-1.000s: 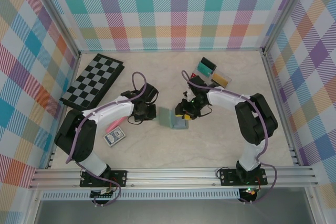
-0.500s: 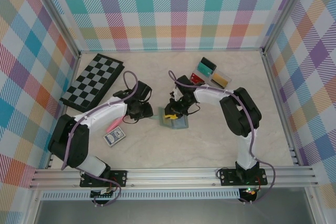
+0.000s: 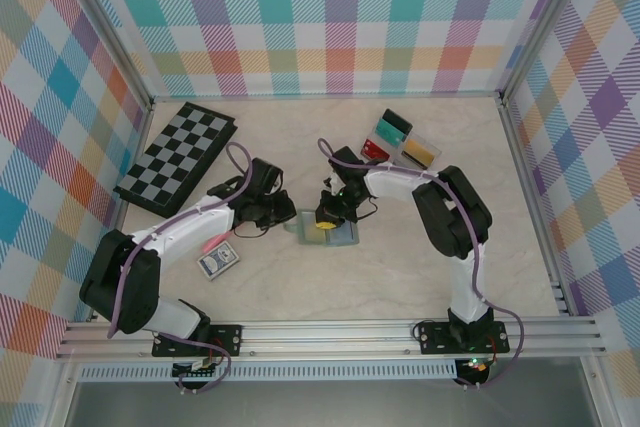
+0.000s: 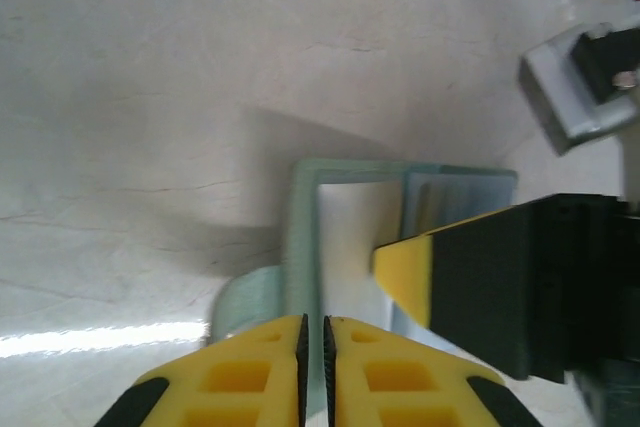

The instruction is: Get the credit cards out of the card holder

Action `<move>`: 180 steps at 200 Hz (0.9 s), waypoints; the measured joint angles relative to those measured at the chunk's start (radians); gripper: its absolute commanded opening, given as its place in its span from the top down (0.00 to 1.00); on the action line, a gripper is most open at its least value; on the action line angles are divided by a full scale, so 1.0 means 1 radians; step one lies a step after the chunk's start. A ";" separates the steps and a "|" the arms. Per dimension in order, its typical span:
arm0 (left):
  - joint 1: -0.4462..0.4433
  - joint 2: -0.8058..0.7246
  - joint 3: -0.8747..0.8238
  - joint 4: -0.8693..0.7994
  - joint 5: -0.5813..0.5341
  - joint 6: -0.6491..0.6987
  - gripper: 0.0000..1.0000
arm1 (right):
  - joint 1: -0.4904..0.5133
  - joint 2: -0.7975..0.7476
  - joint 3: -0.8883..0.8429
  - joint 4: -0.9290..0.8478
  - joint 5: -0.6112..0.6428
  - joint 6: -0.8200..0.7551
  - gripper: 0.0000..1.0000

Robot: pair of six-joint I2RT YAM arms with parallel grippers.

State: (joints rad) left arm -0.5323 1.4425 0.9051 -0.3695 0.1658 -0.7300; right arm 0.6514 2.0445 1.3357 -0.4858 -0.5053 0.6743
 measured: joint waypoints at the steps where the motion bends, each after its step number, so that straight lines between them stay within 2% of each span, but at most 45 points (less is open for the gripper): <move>1: 0.000 0.000 0.000 0.002 0.001 0.000 0.88 | 0.001 0.001 0.001 0.000 0.000 0.000 0.92; 36: -0.016 0.021 0.005 0.037 0.030 -0.019 0.94 | 0.007 0.010 0.007 0.003 0.004 0.008 0.95; 50: -0.023 0.022 0.005 0.040 0.035 -0.025 1.00 | 0.009 0.010 0.008 0.003 0.009 0.008 0.97; 140: -0.069 0.188 0.030 0.060 0.081 -0.013 1.00 | 0.018 0.010 0.007 0.019 0.034 0.037 1.00; 180: -0.069 0.226 0.026 0.060 0.055 -0.010 1.00 | 0.017 -0.032 -0.028 0.041 0.041 0.063 1.00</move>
State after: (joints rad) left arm -0.6018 1.6688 0.9314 -0.3096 0.2203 -0.7399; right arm 0.6685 2.0121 1.3079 -0.4450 -0.4644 0.7376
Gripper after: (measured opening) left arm 0.043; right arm 0.044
